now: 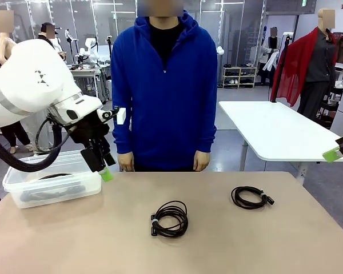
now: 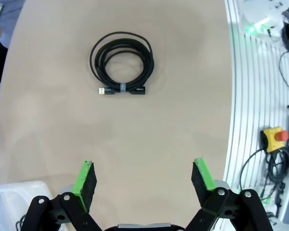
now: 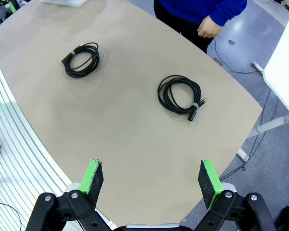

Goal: Organize and store the cables.
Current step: Place the USB Extension Cable into the Organizing box.

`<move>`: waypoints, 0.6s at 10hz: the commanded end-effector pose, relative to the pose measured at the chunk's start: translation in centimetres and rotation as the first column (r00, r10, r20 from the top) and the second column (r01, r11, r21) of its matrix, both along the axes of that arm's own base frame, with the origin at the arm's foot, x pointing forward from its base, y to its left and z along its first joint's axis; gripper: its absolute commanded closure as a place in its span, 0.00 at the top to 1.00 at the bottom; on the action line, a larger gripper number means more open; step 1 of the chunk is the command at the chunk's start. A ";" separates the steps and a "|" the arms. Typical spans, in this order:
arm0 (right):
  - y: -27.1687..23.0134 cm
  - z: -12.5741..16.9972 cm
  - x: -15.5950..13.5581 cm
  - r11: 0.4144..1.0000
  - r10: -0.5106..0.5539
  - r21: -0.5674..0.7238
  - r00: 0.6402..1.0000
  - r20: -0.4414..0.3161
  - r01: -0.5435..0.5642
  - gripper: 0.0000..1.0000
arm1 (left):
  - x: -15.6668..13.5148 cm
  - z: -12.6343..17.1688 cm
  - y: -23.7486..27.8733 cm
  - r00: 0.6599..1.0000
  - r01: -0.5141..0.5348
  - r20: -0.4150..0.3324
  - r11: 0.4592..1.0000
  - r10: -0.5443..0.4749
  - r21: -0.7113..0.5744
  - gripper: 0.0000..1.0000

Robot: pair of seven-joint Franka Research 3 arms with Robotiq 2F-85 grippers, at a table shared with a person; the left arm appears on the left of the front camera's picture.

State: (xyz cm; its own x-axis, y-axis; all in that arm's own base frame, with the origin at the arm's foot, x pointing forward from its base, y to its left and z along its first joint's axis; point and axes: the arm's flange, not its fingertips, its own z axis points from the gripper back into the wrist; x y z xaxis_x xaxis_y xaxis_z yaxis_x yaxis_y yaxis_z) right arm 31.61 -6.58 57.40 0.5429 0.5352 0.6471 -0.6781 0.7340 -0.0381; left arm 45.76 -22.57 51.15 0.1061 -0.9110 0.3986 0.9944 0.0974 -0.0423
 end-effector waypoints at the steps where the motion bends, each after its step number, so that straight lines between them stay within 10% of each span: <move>1: -0.2 -0.1 0.0 1.000 0.006 0.004 1.000 0.001 -0.006 1.00 | 1.0 -0.7 -2.2 0.999 -0.042 -0.012 0.998 0.043 0.038 1.00; 6: -0.2 -0.1 0.0 1.000 0.006 0.004 1.000 0.001 -0.006 1.00 | 1.9 -1.8 -3.3 0.997 -0.038 -0.060 0.999 0.039 0.024 1.00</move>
State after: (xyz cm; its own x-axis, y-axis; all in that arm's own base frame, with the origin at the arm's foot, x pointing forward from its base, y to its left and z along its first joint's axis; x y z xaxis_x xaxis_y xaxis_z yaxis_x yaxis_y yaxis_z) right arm 31.61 -6.59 57.40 0.5430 0.5351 0.6472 -0.6780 0.7341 -0.0382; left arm 47.37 -26.21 48.56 0.1589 -0.9132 0.3753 0.9866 0.1328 -0.0946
